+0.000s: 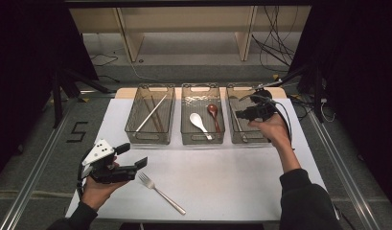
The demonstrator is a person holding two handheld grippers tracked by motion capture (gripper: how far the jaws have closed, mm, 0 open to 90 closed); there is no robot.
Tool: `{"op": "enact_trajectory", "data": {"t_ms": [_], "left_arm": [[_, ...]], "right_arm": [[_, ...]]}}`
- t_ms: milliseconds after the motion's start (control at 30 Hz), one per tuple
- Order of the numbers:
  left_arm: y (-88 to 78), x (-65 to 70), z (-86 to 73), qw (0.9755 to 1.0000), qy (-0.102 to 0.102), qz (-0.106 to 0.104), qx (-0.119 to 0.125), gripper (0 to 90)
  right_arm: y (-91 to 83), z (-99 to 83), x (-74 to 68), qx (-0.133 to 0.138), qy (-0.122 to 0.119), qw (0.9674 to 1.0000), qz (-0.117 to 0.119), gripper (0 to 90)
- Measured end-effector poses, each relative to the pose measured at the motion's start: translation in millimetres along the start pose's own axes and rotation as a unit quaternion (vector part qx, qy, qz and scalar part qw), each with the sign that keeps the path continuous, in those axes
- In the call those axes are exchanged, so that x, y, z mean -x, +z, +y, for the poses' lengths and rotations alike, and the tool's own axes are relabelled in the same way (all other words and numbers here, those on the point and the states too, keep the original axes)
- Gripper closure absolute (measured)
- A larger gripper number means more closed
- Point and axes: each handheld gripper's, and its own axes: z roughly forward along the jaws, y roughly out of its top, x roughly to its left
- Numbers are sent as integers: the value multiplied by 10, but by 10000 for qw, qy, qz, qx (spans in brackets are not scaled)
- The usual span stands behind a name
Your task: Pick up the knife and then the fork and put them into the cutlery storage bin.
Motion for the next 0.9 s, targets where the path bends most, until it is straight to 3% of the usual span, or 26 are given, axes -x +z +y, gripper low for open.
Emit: {"op": "enact_trajectory", "data": {"t_ms": [300, 467, 667, 900], "left_arm": [[4, 8, 2, 10000, 15, -6, 2, 159], [6, 6, -1, 10000, 19, -37, -30, 159], [44, 35, -15, 9994, 99, -225, -230, 159], [104, 101, -40, 9961, 301, -559, -615, 167]], "right_arm": [[-85, -271, -420, -18, -498, 9975, 498, 392], [-89, -418, -517, -46, -524, 9962, 699, 372], [-121, -589, -594, 22, -569, 9954, 774, 357], [-171, -756, -677, 105, -651, 9940, 874, 354]]}}
